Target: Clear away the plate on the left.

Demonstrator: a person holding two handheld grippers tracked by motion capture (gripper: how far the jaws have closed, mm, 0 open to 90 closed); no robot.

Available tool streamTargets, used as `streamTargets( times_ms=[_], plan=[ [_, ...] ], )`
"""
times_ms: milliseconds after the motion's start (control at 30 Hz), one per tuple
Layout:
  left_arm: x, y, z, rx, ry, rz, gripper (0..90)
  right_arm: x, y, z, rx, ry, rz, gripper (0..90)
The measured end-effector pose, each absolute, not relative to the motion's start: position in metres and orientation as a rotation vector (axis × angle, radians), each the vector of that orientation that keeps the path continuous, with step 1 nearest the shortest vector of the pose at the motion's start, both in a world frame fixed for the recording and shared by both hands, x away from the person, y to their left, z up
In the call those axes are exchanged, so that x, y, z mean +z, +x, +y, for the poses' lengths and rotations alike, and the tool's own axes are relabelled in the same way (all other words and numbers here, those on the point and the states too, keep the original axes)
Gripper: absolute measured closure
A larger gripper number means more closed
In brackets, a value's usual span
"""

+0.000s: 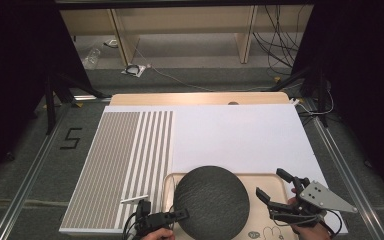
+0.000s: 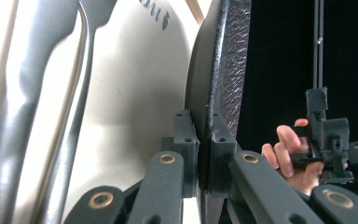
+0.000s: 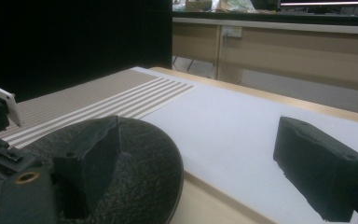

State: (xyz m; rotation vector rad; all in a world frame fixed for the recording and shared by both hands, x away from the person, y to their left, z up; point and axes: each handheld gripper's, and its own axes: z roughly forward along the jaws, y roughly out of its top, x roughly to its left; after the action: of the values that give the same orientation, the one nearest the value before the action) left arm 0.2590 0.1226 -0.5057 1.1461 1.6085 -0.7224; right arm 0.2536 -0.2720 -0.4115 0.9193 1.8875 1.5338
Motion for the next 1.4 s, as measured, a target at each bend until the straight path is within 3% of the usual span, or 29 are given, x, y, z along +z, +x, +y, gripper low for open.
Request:
streamTargets(
  times_ms=[1400],
  plan=[
    [-0.519, 0.260, 0.091, -0.774, 1.242, 1.633, 85.0, -0.412, 0.253, -0.272, 1.537, 0.914, 1.888, 15.9]
  ],
)
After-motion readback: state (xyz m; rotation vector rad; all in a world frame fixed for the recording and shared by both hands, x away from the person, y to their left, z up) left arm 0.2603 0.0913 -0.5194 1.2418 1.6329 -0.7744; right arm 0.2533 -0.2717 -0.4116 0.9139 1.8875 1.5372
